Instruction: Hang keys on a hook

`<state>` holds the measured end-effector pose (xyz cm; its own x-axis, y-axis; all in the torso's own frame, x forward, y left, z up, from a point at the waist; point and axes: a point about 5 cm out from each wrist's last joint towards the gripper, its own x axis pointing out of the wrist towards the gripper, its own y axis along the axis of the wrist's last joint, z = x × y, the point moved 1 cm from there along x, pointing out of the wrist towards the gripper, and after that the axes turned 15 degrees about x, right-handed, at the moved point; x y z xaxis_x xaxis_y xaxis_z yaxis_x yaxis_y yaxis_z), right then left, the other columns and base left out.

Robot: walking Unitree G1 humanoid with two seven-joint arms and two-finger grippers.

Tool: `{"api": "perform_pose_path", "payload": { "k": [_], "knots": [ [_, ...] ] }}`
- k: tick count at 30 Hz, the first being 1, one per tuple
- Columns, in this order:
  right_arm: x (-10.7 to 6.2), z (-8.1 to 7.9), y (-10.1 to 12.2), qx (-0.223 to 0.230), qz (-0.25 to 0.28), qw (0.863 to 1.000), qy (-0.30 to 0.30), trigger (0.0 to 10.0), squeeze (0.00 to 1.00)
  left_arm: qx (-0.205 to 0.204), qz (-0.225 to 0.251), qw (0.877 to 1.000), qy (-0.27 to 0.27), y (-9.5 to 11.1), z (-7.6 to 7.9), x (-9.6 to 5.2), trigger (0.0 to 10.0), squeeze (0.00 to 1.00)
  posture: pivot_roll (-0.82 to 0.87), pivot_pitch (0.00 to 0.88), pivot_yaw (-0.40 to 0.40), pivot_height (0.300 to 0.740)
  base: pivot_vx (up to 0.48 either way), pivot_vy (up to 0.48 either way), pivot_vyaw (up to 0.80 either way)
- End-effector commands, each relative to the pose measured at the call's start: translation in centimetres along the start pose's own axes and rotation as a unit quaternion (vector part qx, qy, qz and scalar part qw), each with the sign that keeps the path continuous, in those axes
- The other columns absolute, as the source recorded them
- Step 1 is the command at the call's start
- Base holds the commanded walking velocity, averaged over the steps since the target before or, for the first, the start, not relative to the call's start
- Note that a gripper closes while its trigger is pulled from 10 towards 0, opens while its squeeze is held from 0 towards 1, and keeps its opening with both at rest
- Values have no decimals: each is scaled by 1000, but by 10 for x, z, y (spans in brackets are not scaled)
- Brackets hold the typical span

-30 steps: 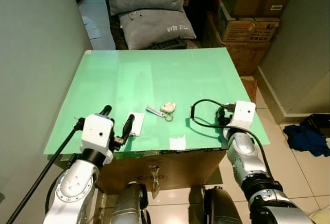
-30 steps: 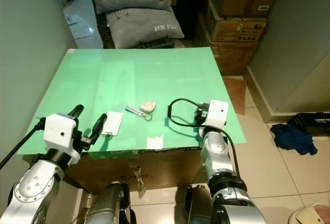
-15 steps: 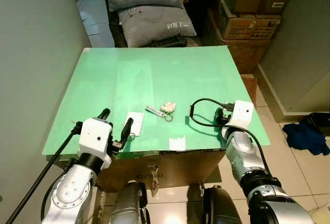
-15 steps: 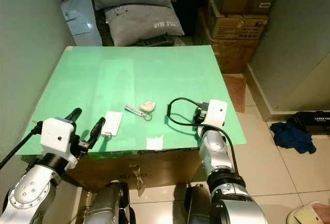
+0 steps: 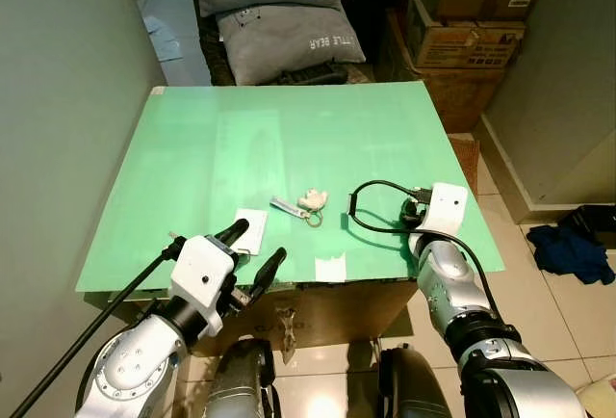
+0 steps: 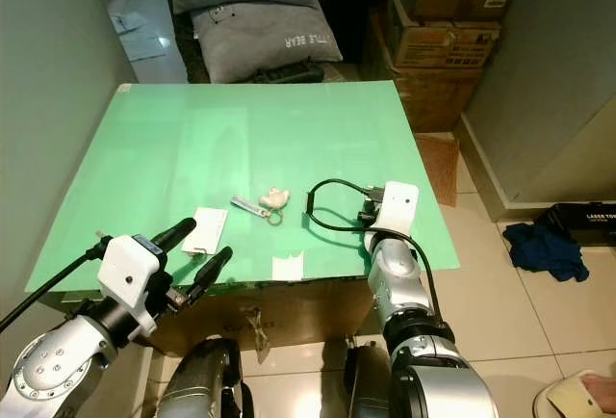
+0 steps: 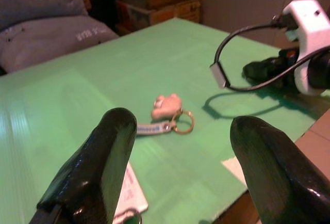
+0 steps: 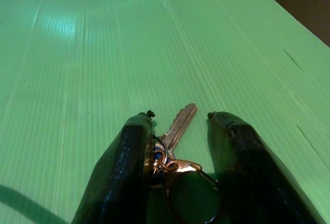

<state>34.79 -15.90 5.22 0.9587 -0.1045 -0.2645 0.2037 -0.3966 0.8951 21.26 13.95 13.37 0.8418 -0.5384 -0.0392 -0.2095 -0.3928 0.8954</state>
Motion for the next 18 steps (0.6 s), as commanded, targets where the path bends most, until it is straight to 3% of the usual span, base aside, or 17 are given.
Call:
{"api": "perform_pose_path", "payload": {
  "k": [1,18],
  "knots": [
    [-8,13,-27,0,-57,998,-27,0,0,1,8,1000,-12,5,3,0,10000,0,195,178,47,646,0,0,0],
    [-8,9,-25,-5,-43,999,-10,0,0,4,5,1000,-5,3,-2,1,10000,0,197,187,46,646,0,0,0]
  ]
}}
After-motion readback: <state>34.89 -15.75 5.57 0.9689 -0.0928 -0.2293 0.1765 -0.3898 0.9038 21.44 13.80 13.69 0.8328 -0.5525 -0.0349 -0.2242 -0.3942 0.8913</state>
